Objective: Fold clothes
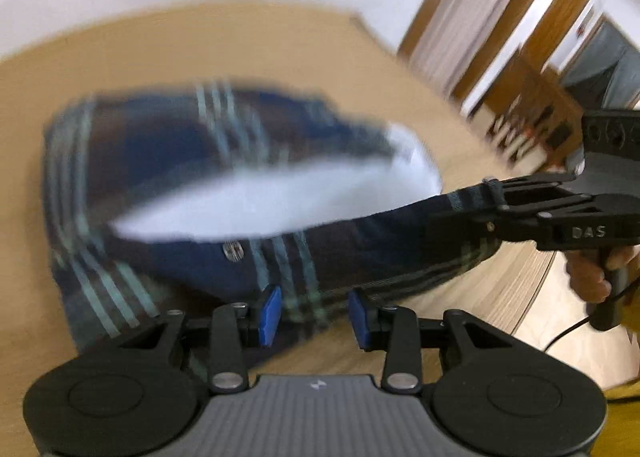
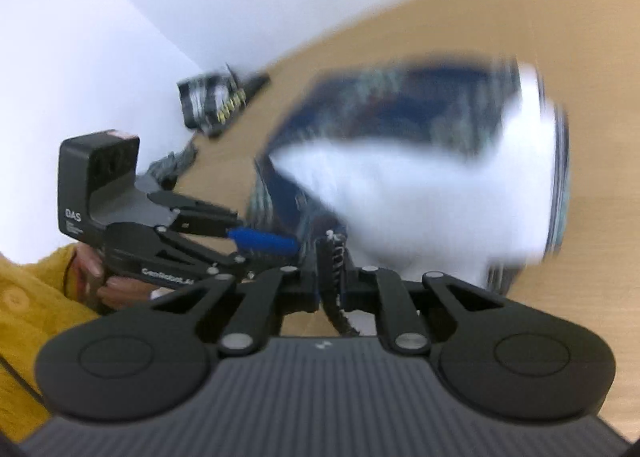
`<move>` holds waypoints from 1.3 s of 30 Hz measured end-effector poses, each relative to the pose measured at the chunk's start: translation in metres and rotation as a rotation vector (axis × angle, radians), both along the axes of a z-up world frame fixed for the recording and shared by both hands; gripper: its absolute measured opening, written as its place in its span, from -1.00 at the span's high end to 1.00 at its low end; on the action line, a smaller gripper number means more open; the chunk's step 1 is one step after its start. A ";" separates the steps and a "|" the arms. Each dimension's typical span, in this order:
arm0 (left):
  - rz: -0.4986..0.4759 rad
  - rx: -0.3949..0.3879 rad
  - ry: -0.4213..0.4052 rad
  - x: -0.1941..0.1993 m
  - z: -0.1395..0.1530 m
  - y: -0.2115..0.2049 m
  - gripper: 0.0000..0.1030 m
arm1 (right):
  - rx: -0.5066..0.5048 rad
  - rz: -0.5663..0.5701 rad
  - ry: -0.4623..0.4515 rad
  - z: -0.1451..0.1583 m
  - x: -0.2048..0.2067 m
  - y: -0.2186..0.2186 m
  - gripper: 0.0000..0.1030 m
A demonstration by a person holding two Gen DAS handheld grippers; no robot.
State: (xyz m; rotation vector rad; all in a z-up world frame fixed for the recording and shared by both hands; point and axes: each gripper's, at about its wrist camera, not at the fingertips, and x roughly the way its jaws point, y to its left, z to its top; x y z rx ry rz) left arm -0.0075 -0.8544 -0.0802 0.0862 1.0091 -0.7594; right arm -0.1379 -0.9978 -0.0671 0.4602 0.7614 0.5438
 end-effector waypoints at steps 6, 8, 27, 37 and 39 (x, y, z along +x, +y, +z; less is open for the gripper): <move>-0.043 0.109 -0.219 0.019 0.024 -0.019 0.19 | -0.142 -0.081 -0.150 0.022 0.013 -0.009 0.79; -0.094 0.173 -0.272 0.031 0.020 -0.034 0.20 | -0.165 -0.088 -0.122 0.009 0.024 -0.011 0.79; -0.576 0.435 -0.463 0.034 -0.034 -0.115 -0.11 | -0.099 -0.196 -0.051 -0.052 0.029 -0.009 0.78; -0.308 0.166 -0.309 0.083 0.008 -0.084 0.86 | -0.117 -0.191 -0.067 -0.047 0.031 -0.006 0.78; -0.248 0.100 -0.307 0.086 0.022 -0.075 0.87 | -0.077 -0.204 -0.080 -0.040 0.032 -0.009 0.78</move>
